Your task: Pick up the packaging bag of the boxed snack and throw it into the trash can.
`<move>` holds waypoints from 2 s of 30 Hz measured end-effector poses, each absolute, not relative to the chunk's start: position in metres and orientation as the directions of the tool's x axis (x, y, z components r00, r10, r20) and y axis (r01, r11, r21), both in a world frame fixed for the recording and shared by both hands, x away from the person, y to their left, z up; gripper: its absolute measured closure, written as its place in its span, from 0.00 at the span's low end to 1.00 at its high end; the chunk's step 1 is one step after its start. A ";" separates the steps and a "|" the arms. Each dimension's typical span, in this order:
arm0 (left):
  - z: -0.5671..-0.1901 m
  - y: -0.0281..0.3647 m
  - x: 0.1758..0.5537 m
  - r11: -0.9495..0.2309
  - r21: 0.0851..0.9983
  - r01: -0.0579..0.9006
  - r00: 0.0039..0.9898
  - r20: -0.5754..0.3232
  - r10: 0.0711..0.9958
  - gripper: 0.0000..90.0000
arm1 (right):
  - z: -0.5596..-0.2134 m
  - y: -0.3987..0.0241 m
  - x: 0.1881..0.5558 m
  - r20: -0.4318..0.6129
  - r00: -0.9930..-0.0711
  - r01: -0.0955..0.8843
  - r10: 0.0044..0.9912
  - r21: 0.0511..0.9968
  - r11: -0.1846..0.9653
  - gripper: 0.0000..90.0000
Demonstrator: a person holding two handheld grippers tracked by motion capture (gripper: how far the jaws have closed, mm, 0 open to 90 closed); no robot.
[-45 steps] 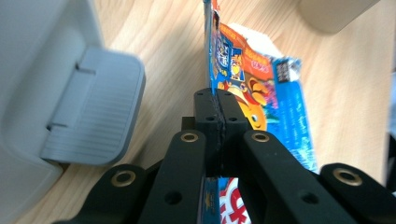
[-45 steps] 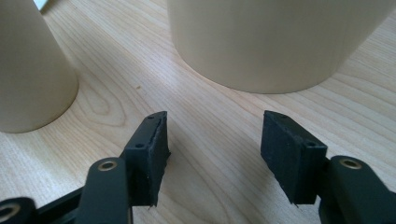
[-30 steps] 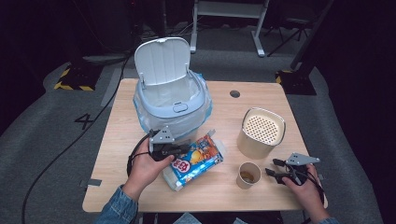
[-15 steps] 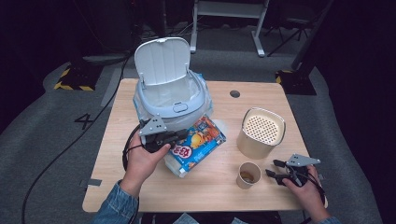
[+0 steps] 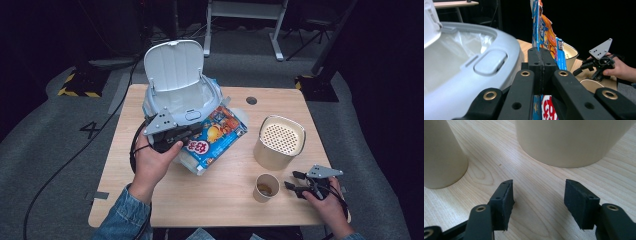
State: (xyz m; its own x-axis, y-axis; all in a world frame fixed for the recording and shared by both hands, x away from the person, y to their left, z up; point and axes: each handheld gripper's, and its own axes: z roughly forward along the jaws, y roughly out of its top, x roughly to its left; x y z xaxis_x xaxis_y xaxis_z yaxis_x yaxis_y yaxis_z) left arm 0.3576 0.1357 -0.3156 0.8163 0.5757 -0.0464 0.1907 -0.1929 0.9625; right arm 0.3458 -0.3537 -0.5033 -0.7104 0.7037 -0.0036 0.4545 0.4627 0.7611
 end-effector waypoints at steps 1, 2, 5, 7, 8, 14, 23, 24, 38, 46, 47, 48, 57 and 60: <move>-0.310 0.136 0.358 -0.196 0.963 0.183 0.816 -0.038 0.576 0.99 | -0.503 -0.354 0.346 -0.004 -0.710 0.454 0.704 0.761 0.463 0.46; -0.307 0.136 0.359 -0.197 0.964 0.180 0.816 -0.035 0.578 0.99 | -0.503 -0.354 0.346 -0.004 -0.710 0.454 0.704 0.761 0.463 0.46; -0.298 0.136 0.359 -0.187 0.968 0.165 0.810 -0.025 0.586 0.99 | -0.503 -0.354 0.346 -0.004 -0.710 0.454 0.704 0.761 0.463 0.46; -0.292 0.137 0.359 -0.180 0.971 0.156 0.806 -0.020 0.592 0.99 | -0.503 -0.354 0.346 -0.004 -0.710 0.454 0.704 0.761 0.463 0.46; -0.289 0.137 0.359 -0.175 0.973 0.153 0.803 -0.019 0.596 0.99 | -0.503 -0.354 0.346 -0.004 -0.710 0.454 0.704 0.761 0.463 0.46; -0.274 0.140 0.359 -0.145 0.980 0.138 0.779 -0.017 0.627 0.99 | -0.503 -0.353 0.345 -0.008 -0.696 0.462 0.718 0.760 0.456 0.45; -0.257 0.143 0.364 -0.123 0.984 0.128 0.760 -0.017 0.650 0.99 | -0.503 -0.352 0.345 -0.008 -0.694 0.463 0.720 0.761 0.455 0.45; -0.255 0.144 0.364 -0.122 0.984 0.126 0.760 -0.017 0.650 0.99 | -0.503 -0.352 0.345 -0.008 -0.694 0.463 0.720 0.761 0.455 0.45; -0.217 0.150 0.377 -0.099 0.992 0.074 0.747 0.011 0.665 0.99 | -0.503 -0.352 0.345 -0.008 -0.694 0.463 0.720 0.761 0.455 0.45; -0.203 0.153 0.389 -0.065 0.997 0.050 0.722 0.009 0.692 0.99 | -0.503 -0.352 0.345 -0.008 -0.694 0.463 0.720 0.761 0.455 0.45; -0.203 0.153 0.389 -0.065 0.997 0.050 0.722 0.009 0.692 0.99 | -0.503 -0.352 0.345 -0.008 -0.694 0.463 0.720 0.761 0.455 0.45; -0.200 0.155 0.392 -0.057 0.997 0.043 0.716 0.009 0.698 0.99 | -0.503 -0.352 0.345 -0.008 -0.694 0.463 0.720 0.761 0.454 0.45; -0.191 0.158 0.409 -0.060 0.998 0.025 0.673 0.027 0.739 0.99 | -0.503 -0.352 0.345 -0.008 -0.694 0.463 0.720 0.761 0.455 0.45; -0.192 0.161 0.418 -0.061 0.998 0.016 0.652 0.036 0.757 0.99 | -0.503 -0.352 0.345 -0.009 -0.694 0.463 0.720 0.761 0.455 0.45</move>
State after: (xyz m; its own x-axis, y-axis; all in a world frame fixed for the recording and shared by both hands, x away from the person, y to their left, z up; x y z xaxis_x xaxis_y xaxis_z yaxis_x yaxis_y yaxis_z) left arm 0.4179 0.1605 -0.1917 0.6522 0.7572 0.0359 0.0156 -0.0608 0.9980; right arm 0.3447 -0.3524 -0.5034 -0.6938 0.7201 -0.0088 0.4625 0.4549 0.7610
